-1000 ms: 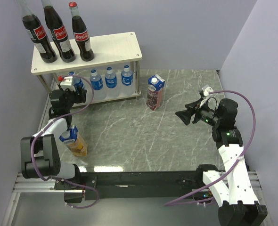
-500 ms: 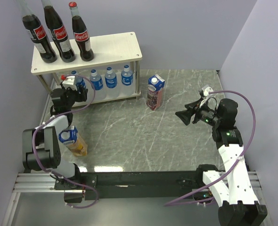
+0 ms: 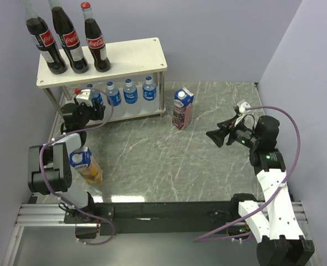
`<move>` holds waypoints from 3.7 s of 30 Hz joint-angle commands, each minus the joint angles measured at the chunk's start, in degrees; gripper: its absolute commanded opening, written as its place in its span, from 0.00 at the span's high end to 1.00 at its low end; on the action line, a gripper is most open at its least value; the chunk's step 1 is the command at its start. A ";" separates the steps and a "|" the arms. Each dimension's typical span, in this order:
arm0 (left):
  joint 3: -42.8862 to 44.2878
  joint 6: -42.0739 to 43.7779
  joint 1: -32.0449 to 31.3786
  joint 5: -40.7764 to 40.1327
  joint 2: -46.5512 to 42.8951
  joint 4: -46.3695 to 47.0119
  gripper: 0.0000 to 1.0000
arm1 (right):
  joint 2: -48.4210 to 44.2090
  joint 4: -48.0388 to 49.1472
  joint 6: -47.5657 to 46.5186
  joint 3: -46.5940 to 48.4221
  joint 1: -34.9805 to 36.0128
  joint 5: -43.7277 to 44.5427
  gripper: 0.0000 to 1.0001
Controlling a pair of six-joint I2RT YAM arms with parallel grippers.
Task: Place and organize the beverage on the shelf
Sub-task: Place the drink on the shelf, then move the drink to the center of the board.
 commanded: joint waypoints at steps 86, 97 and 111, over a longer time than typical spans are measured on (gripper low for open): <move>-0.72 0.35 0.18 -1.21 -10.54 5.00 0.01 | -0.43 1.59 -0.63 1.09 -0.53 -1.01 0.25; -1.34 0.26 0.18 -3.23 -17.22 -0.79 0.01 | -1.05 1.50 -0.71 1.00 -0.44 -1.18 0.25; -1.08 -7.12 0.19 -4.64 -28.91 -14.84 0.01 | -1.05 -0.16 -2.47 1.53 -0.44 -3.55 0.25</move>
